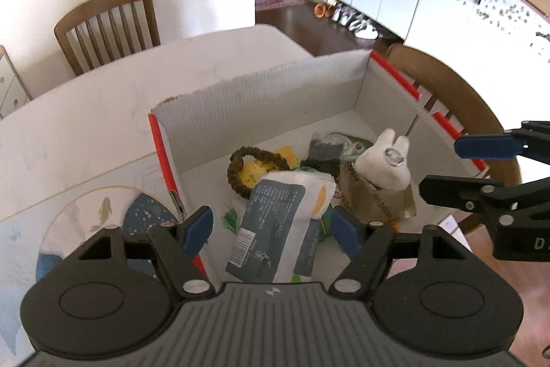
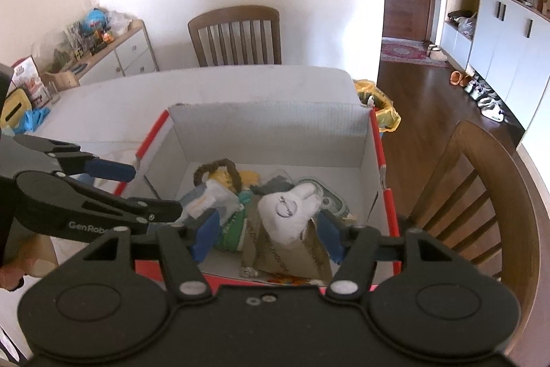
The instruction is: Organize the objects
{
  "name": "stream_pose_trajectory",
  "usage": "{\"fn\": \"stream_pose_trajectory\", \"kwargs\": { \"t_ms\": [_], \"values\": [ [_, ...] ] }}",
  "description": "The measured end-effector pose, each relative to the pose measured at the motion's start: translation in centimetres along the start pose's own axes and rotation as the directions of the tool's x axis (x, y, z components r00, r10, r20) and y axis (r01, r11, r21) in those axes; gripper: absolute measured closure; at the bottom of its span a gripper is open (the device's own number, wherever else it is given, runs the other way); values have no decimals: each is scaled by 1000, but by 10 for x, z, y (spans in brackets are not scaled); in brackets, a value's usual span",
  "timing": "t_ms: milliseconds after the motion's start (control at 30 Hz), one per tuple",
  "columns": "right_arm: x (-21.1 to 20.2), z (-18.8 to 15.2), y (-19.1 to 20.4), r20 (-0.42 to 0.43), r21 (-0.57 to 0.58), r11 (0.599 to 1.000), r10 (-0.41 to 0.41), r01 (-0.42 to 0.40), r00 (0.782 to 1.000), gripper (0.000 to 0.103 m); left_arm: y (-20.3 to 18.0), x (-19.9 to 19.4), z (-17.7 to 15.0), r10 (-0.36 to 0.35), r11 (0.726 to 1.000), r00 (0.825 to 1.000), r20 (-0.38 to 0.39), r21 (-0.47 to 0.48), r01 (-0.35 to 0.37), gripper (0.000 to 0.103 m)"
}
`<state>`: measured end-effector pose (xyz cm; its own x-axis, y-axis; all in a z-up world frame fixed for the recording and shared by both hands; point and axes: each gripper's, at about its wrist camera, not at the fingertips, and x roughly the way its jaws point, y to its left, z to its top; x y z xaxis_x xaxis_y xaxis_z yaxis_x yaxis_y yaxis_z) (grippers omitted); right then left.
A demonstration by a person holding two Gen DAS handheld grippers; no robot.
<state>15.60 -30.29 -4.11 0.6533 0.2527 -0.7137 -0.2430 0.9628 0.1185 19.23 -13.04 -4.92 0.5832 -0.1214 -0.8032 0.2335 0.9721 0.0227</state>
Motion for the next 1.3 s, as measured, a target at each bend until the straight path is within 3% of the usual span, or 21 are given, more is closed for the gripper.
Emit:
{"fn": "stream_pose_trajectory", "kwargs": {
  "t_ms": [133,267,533,733,833,900,1300],
  "values": [
    [-9,0,9,23,24,1000,-4,3,1000,39,7,-21,-2,-26,1000,999,40,6,26,22],
    [-22,-4,18,58,45,999,0,-2,998,27,13,-38,-6,-47,999,996,78,10,47,22],
    [-47,-12,40,125,75,997,-2,-8,992,18,24,-70,-19,-73,997,986,150,25,70,22],
    [-63,-19,57,174,86,996,6,-21,985,10,28,-85,-29,-97,995,979,181,39,91,18],
    [-68,-23,63,194,94,995,-3,-16,981,4,30,-88,-34,-101,995,976,190,40,95,8],
    [-71,-26,67,206,104,994,-6,-16,979,2,31,-91,-38,-98,995,975,201,49,89,0],
    [-80,-42,79,241,139,990,-40,6,970,1,44,-103,-62,-73,997,963,260,36,66,0]
  ]
}}
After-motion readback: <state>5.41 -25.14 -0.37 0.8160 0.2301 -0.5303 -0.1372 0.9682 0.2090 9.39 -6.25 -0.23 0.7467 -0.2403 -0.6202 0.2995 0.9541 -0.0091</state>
